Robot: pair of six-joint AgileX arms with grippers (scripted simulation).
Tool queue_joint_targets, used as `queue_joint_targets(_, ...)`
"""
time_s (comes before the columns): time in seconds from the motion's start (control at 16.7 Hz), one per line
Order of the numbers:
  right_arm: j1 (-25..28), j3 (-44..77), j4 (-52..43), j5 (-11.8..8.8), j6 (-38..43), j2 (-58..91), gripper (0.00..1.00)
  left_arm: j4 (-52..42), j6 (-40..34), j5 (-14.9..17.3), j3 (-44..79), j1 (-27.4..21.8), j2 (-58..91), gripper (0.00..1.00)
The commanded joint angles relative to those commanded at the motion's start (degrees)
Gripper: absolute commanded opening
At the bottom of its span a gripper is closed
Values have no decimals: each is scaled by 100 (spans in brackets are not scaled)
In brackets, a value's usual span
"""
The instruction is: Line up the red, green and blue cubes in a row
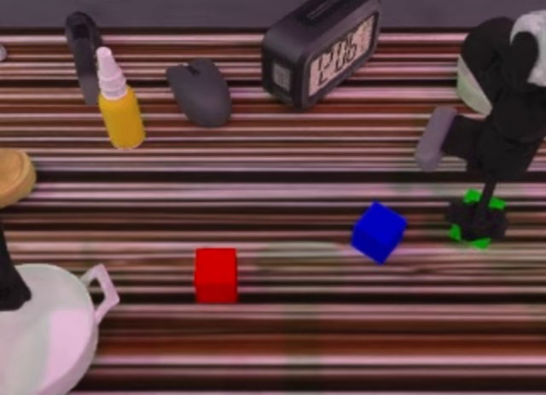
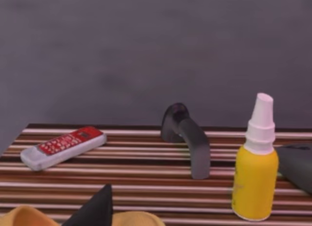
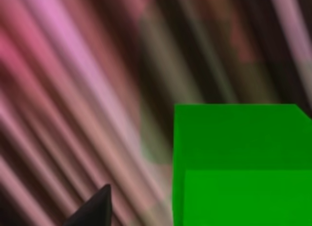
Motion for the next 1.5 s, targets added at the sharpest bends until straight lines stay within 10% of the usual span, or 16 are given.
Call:
queue_joint_targets(0.48,11,-375,620,2,10,289,100,0,0,0,0,0,0,100)
queue_joint_targets(1.26,11,-375,620,2,10,289,2,0,0,0,0,0,0,100)
queue_joint_targets(1.5,11,-375,620,2,10,289,0,0,0,0,0,0,0,100)
